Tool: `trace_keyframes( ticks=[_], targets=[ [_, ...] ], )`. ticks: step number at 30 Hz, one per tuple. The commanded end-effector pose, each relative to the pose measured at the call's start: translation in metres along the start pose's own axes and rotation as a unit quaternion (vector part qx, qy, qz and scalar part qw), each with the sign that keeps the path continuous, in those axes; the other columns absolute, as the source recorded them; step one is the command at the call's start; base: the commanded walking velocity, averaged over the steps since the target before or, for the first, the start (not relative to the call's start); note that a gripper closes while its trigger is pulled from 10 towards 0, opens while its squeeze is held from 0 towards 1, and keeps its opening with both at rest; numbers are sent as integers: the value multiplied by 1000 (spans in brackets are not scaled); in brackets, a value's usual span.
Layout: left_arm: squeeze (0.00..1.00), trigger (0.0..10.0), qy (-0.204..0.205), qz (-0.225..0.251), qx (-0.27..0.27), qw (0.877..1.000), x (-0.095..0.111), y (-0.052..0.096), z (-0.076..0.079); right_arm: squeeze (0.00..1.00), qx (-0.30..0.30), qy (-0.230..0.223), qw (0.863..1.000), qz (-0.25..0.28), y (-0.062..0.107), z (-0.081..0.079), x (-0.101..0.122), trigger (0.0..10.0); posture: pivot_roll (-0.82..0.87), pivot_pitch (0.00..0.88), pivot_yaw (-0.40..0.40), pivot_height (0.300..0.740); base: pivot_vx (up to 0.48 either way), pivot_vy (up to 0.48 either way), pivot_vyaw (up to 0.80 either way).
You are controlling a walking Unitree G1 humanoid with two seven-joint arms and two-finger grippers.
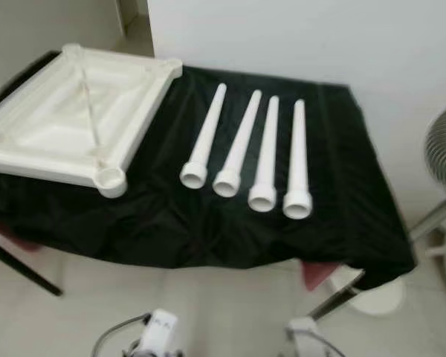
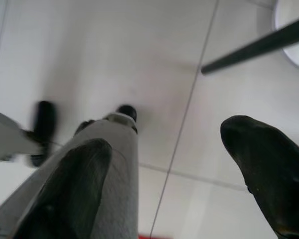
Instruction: Building children table
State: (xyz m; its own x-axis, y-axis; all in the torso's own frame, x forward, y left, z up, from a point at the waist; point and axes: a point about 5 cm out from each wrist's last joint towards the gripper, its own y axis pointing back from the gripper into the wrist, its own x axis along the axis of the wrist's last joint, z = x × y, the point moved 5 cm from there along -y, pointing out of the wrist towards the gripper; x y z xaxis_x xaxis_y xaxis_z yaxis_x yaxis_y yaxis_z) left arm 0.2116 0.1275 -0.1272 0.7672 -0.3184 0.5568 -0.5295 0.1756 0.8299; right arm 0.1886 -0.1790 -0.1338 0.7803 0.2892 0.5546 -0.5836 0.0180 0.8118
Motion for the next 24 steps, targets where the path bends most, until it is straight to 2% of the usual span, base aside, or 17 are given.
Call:
trace_keyframes(
  ticks=[1, 15, 24],
  targets=[
    [0, 10000, 8, -31, -10, 999, -20, 2, 4, 0, 9, 1, 1000, -25, 3, -7, -15, 10000, 40, 75, -30, 740, 0, 390, 0],
    [0, 10000, 9, -30, -10, 999, -20, 2, 9, 0, 8, 4, 1000, -24, 3, -5, -15, 10000, 41, 75, -34, 740, 0, 386, 0],
    [0, 10000, -10, -21, -13, 1000, -19, 3, 6, 0, 12, 14, 1000, -15, 2, -3, -9, 10000, 45, 81, -37, 740, 0, 0, 0]
  ],
)
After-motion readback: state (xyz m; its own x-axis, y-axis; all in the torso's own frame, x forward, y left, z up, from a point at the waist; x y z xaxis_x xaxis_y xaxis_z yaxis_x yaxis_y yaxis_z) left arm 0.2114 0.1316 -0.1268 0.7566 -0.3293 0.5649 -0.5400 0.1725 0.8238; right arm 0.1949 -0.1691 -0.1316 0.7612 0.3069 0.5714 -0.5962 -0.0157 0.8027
